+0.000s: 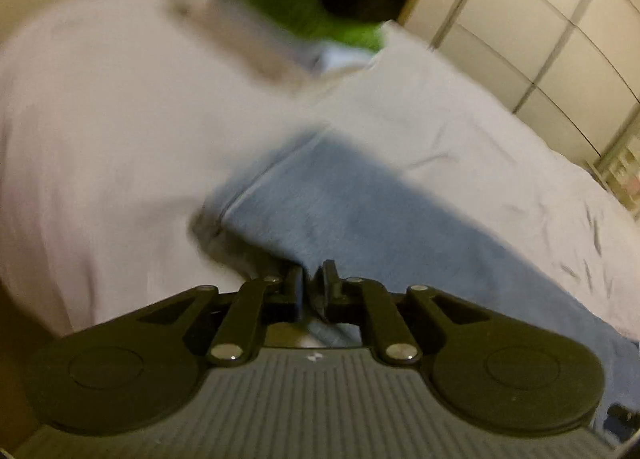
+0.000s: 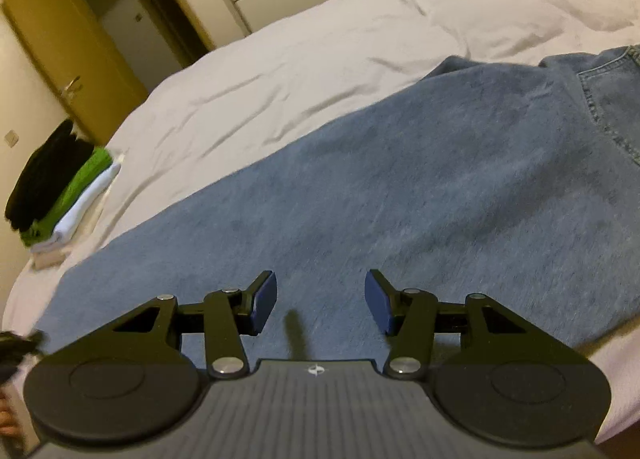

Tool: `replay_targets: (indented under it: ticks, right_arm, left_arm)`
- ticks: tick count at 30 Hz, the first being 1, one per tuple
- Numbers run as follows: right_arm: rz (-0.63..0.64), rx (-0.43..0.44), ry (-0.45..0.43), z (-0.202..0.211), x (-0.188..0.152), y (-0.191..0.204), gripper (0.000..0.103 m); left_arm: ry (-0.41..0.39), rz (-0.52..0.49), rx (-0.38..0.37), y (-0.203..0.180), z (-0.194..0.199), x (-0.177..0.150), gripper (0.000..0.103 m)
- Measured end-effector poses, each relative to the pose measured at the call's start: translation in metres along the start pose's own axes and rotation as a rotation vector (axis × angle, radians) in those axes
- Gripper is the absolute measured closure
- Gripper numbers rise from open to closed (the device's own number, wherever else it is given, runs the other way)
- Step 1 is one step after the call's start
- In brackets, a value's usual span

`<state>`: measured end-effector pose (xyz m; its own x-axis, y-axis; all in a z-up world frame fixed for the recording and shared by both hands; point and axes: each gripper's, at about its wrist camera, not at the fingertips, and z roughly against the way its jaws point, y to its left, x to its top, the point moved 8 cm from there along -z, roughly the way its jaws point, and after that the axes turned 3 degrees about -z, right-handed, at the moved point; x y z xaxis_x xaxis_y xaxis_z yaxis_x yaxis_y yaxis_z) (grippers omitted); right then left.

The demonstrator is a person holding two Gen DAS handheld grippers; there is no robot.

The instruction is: Fold clothes

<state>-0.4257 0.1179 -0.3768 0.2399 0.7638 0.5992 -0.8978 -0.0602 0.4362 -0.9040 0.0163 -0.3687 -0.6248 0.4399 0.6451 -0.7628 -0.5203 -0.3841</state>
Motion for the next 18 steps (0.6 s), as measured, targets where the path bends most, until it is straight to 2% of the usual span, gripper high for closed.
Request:
replay_targets:
  ticks: [2, 5, 12, 16, 18]
  right_arm:
    - [0.024, 0.015, -0.005, 0.01, -0.003, 0.003, 0.05]
    - [0.02, 0.014, -0.013, 0.019, -0.008, -0.003, 0.045]
    - [-0.021, 0.002, -0.009, 0.028, -0.017, -0.017, 0.045]
    - [-0.032, -0.005, -0.016, 0.031, -0.018, -0.022, 0.045]
    - [-0.038, -0.015, -0.02, 0.035, -0.017, -0.026, 0.045]
  left_arm:
    - [-0.008, 0.021, -0.014, 0.002, 0.003, 0.0, 0.096]
    - [-0.037, -0.007, -0.018, -0.001, 0.011, 0.005, 0.099]
    - [-0.185, -0.255, -0.003, -0.028, 0.04, 0.017, 0.1]
    - [-0.112, -0.258, 0.059, -0.012, 0.023, -0.005, 0.099]
    - [-0.147, -0.24, 0.046, -0.013, 0.035, 0.0, 0.1]
